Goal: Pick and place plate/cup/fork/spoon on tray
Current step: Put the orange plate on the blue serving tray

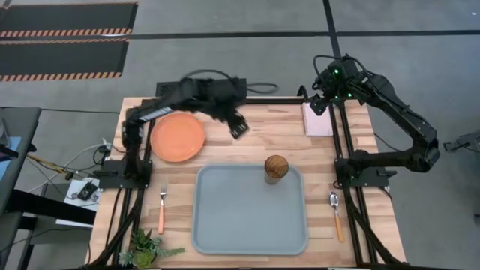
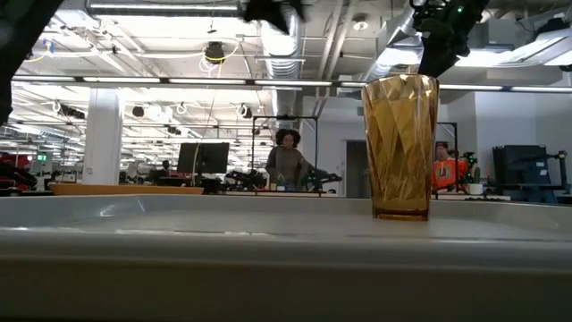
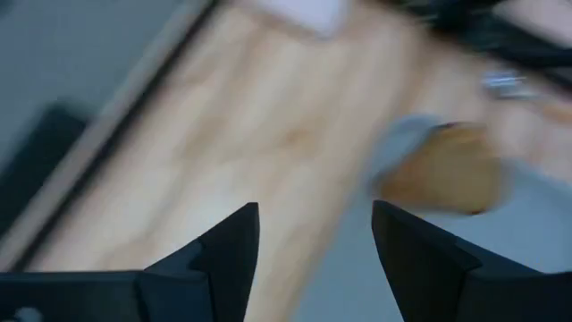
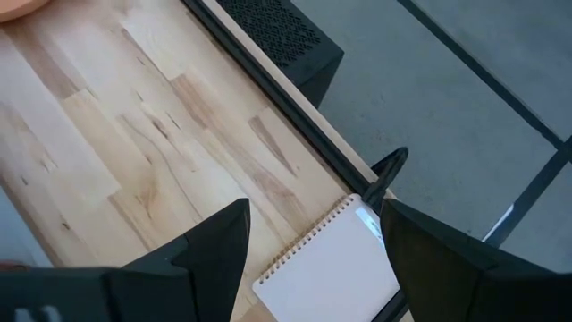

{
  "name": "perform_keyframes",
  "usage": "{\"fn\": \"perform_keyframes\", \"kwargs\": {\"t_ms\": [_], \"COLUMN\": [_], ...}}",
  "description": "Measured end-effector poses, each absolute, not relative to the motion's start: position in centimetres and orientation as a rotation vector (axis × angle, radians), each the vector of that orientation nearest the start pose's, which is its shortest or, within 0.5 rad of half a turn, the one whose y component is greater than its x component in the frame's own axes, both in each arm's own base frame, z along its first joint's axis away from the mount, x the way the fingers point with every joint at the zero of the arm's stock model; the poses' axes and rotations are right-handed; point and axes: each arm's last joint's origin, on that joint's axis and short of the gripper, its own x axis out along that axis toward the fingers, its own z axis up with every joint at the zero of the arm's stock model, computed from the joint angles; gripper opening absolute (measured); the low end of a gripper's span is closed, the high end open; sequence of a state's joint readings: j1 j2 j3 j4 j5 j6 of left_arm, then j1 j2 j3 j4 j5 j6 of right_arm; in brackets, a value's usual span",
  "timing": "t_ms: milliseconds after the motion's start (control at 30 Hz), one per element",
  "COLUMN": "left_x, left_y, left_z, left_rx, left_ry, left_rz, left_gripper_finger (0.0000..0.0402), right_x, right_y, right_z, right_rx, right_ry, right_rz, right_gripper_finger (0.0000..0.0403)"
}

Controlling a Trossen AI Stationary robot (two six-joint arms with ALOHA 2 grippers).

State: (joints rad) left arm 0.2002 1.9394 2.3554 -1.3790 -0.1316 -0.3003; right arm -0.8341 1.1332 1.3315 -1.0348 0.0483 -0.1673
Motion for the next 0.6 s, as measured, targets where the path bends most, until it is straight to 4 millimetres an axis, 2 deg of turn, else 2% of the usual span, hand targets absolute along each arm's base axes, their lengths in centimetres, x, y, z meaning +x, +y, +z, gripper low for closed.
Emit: {"fn": "perform_keyframes", "kwargs": {"t_ms": [133, 233, 367, 467, 600], "left_x": [31.8, 29.3, 26.1, 23.3, 19.7], "left_y": [9.7, 11.1, 13.0, 14.3, 16.1], "left_z": [43.7, 43.3, 41.1, 39.0, 35.0], "left_rx": [-0.322, -0.333, -0.379, -0.436, -0.496], "left_ry": [0.982, 1.017, 1.053, 1.0, 0.972], "left_rz": [0.617, 0.715, 0.816, 0.896, 1.051], "left_gripper_finger": [0.0204, 0.0204, 0.0204, 0.0204, 0.0204], "right_x": [13.4, 13.5, 13.6, 13.6, 13.6], "right_y": [-15.0, -15.0, -15.1, -15.1, -15.1], "right_z": [37.8, 37.9, 37.9, 38.0, 38.0], "right_rx": [0.182, 0.181, 0.193, 0.198, 0.205], "right_ry": [0.856, 0.85, 0.829, 0.822, 0.817], "right_rz": [-0.758, -0.758, -0.757, -0.749, -0.754], "right_gripper_finger": [0.0274, 0.0274, 0.0274, 0.0274, 0.0274]}}
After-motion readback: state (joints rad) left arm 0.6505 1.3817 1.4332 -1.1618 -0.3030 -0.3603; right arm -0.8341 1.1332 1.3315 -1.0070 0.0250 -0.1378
